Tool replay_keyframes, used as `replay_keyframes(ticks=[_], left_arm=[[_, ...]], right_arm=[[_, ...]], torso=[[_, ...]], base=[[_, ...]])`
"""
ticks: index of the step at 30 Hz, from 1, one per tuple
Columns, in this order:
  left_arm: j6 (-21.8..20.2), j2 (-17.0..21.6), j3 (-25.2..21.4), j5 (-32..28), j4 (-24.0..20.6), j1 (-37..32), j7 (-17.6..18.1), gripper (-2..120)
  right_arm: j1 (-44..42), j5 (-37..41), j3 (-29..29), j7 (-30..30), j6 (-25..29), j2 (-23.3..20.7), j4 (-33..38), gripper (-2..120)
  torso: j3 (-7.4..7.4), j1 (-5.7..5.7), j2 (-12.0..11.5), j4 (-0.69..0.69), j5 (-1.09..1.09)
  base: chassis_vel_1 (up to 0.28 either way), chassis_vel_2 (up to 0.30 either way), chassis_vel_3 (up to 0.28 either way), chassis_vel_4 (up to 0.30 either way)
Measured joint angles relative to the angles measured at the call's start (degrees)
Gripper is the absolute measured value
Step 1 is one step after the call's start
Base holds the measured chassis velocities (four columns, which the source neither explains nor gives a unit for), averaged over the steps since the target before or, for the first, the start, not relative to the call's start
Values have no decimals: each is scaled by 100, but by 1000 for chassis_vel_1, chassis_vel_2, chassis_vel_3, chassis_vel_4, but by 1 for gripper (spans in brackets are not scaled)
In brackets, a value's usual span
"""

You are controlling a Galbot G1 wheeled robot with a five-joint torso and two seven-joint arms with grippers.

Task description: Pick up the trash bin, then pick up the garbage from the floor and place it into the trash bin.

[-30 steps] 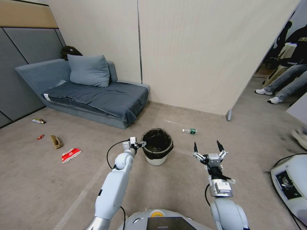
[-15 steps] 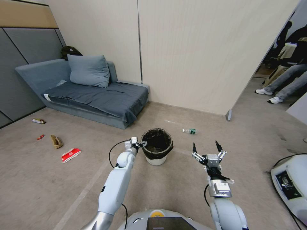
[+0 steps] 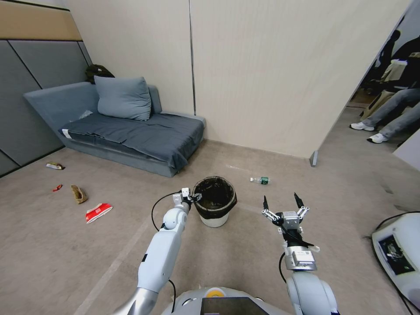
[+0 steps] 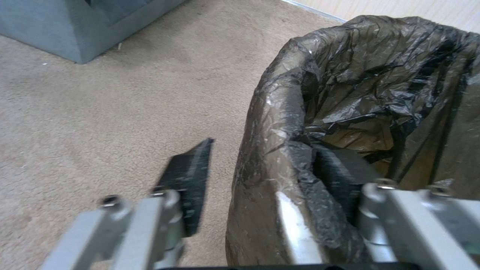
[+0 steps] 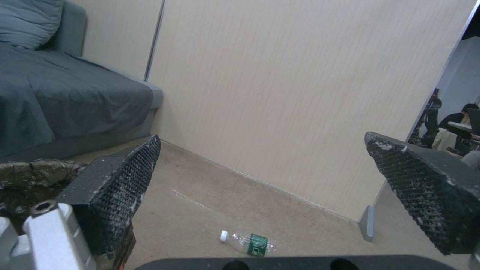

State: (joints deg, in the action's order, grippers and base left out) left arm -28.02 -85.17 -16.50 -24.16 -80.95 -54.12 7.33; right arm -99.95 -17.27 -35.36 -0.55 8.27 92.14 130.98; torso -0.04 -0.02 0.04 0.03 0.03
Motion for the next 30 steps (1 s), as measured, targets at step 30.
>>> replay_keyframes(ticks=[30], left_arm=[[-1,-160,-221,111,-478,-579,358,5]], right_arm=[[-25,-228,186,1,-74,0,88,100]], torso=[[6,3,-4,-5,-7]], base=[[0,0,0,0]])
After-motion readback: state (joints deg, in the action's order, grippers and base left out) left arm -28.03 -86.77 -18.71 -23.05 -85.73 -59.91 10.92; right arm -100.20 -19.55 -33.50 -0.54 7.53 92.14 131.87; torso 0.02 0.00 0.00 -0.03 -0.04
